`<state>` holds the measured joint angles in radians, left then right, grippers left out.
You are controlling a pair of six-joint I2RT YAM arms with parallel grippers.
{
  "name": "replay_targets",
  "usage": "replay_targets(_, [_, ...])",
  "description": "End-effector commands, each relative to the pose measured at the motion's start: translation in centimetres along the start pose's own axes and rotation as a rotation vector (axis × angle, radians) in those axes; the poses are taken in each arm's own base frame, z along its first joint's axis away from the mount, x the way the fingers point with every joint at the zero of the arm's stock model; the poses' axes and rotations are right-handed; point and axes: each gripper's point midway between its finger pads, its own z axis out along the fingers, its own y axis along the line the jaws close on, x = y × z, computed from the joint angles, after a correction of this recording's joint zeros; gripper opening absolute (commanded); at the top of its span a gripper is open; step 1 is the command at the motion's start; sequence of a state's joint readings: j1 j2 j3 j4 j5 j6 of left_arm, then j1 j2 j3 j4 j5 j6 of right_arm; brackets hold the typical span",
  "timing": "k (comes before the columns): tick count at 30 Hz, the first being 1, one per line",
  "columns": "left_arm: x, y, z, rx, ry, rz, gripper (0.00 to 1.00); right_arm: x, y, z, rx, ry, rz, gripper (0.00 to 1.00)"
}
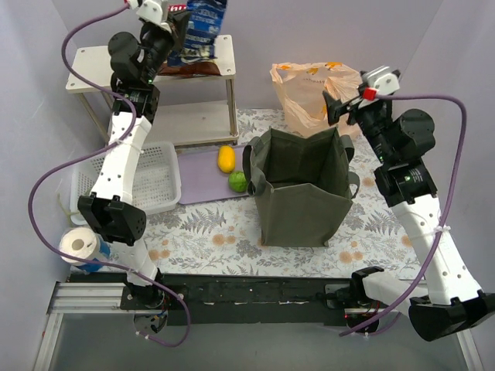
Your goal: Untie the knot of the grocery bags and take out the mixed food
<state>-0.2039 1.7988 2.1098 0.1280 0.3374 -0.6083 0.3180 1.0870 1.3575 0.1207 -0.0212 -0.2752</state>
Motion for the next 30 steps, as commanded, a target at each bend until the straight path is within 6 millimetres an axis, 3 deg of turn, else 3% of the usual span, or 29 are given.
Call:
replay_targets(1, [-7.8,3.9,-2.8,-0.074,-0.119,0.124,0.00,0.7,4.7,-2.2,-0.260,-0.032,-0.066,0.98])
replay_targets(5, [-8.8,7.9,-4.2,-0.118,-0.137,0.189,0.00,2.7,5.2,-1.9,-0.267,0.031,-0.038,0.98])
replay_targets(6, [-9.2,10.5,-4.8,-0.161,-0.136,0.215,0.00,3.0,5.1,-1.8,-0.261,0.038,-0.036,0.99])
replay_targets(10, [-11.3,14.3,-6.1,-0.216,-0.169,0.243,0.00,4.3,5.3,-1.6,-0.261,0.068,-0.041,0.98])
replay_targets(14, [-11.6,17.4,-8.1,-0.274,-0.159,0.253,0.00,5.2,5.8,-1.8,-0.288,0.089,-0.049,0.98])
replay_targets(17, [-10.3,18.6,-9.1,-0.271,-0.117,0.196,0.00,5.7,6.1,-1.7,-0.299,0.101,-0.046,0.98])
replay_targets(26, [-3.8,17.7,-10.1,-0.179,0.018,0.007,0.00,6.2,6.4,-1.5,-0.319,0.121,-0.045,0.99])
replay_targets(30, [-0.2,18.4,-10.8,-0.185,0.090,-0.027,0.00,6.7,6.5,-1.6,-0.327,0.150,-0.039,0.99])
